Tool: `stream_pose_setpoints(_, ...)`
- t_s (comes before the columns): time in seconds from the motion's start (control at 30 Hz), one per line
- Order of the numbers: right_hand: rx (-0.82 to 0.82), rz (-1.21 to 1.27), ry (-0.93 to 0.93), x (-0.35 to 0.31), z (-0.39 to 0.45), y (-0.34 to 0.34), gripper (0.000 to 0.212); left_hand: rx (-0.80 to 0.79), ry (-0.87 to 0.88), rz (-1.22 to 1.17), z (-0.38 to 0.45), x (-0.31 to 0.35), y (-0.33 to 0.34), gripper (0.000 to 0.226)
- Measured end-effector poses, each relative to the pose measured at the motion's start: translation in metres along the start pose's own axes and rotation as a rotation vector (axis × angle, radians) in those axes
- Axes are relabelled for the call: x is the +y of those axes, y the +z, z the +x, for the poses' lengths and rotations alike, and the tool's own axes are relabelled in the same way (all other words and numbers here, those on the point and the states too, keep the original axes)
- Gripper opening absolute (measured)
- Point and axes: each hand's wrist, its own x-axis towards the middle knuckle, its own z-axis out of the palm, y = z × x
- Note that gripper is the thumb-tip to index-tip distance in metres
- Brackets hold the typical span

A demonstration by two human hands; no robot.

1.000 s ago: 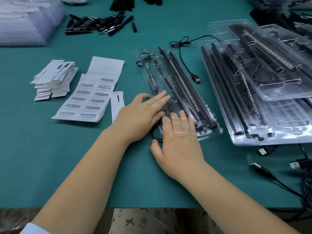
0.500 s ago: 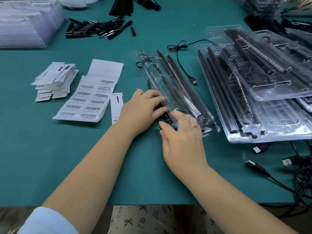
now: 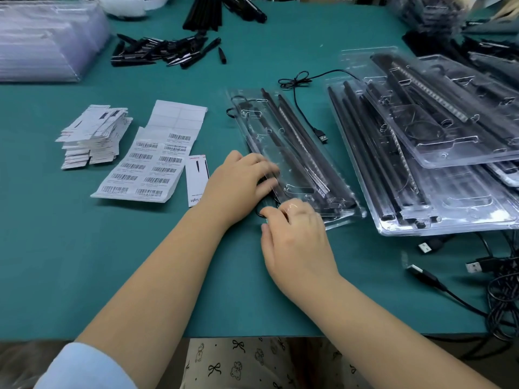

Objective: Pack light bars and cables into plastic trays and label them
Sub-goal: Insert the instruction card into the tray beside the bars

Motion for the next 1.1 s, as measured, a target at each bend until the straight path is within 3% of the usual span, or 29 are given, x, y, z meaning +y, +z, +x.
stream_pose_setpoints(0.3,-0.136,-0.065,0.011,-0.002,0.000,0.000,0.024,-0.013,0.050,0.033,-0.001,0.002,0.000,0.030)
stream_pose_setpoints(0.43,-0.365,-0.117,0.159,-0.001,0.004,0.003,0.067,-0.020,0.057,0.074,-0.002,0.001,0.000,0.032)
stream_pose_setpoints(0.5,-0.432,-0.133,0.176,0.002,0.006,0.004,0.075,-0.044,0.061,0.103,-0.004,-0.001,-0.001,0.038)
stream_pose_setpoints(0.73,-0.548,-0.182,0.180,-0.001,0.010,0.004,0.076,-0.260,0.056,0.002,-0.016,-0.016,-0.003,0.071)
stream_pose_setpoints(0.9,-0.578,-0.194,0.137,0.003,0.011,0.003,0.074,-0.262,0.098,0.127,-0.016,-0.015,-0.006,0.059)
stream_pose_setpoints(1.1,-0.578,-0.145,0.088,0.001,0.000,-0.006,0.078,-0.179,0.074,0.115,-0.017,-0.007,-0.002,0.051)
